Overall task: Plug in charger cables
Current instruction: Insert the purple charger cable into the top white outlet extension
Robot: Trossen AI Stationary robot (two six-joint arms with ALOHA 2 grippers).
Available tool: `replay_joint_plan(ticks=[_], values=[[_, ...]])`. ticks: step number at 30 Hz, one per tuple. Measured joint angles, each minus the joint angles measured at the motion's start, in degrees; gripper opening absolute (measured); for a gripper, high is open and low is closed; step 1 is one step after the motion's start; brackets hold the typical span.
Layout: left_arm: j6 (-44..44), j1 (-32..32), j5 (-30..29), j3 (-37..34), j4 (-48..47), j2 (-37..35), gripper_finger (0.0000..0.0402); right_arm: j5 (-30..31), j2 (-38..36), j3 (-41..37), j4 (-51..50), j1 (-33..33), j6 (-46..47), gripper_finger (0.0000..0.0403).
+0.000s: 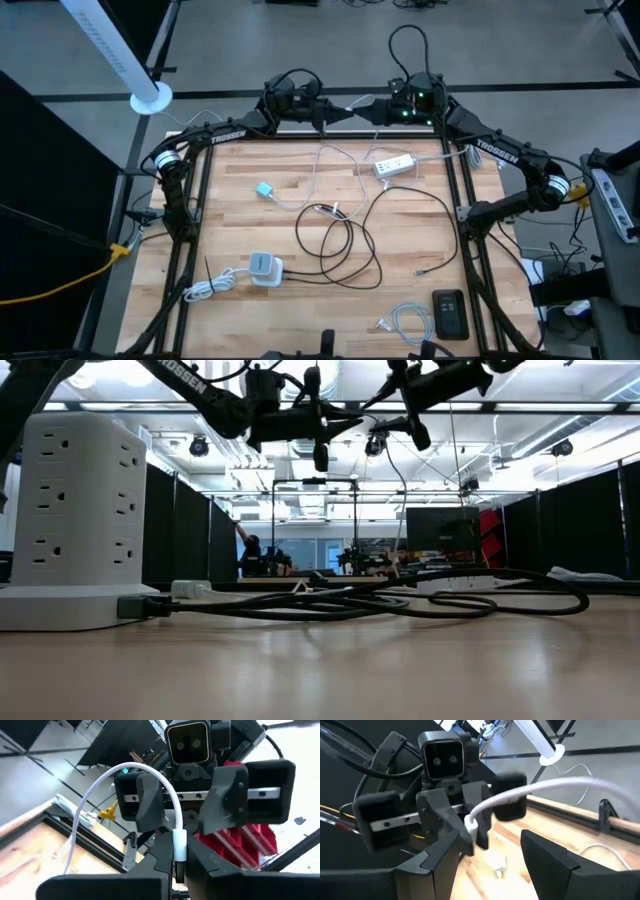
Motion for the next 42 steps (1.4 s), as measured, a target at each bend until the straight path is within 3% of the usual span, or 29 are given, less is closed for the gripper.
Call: replay_joint_plan(ticks=[3,8,15,22,30,37,42], values=[[-7.6,0.1,0.9,0.0,0.1,0.0,0.001,-0.8,-0.8,0.0,-0.1,-0.1,-5.2,0.0195],[-21.9,1.0,11.5,0.5,0.7,0.0,0.001,-2.7,-4.4,0.0,-2.7,0.0,-21.7,0.0196],[-30.4,1.4,25.2,0.5,2.0,0.0,0.0009,-2.5,-10.8,0.0,-3.3,1.9,-55.0,0.0195],[-29.2,1.6,25.5,0.4,3.7,0.0,0.0009,3.4,-9.5,0.0,-3.7,8.4,-81.7,0.0186],[-29.6,0.9,25.7,0.4,3.6,0.0,0.001,20.0,-6.1,0.0,-3.4,14.1,-124.2,0.0185],[-34.1,0.6,25.5,0.4,3.6,0.0,0.001,23.8,-1.6,0.0,-2.8,15.1,-138.6,0.0185],[-38.2,0.9,22.8,0.4,3.6,0.0,0.001,28.0,0.7,0.0,2.9,17.2,-140.2,0.0185]])
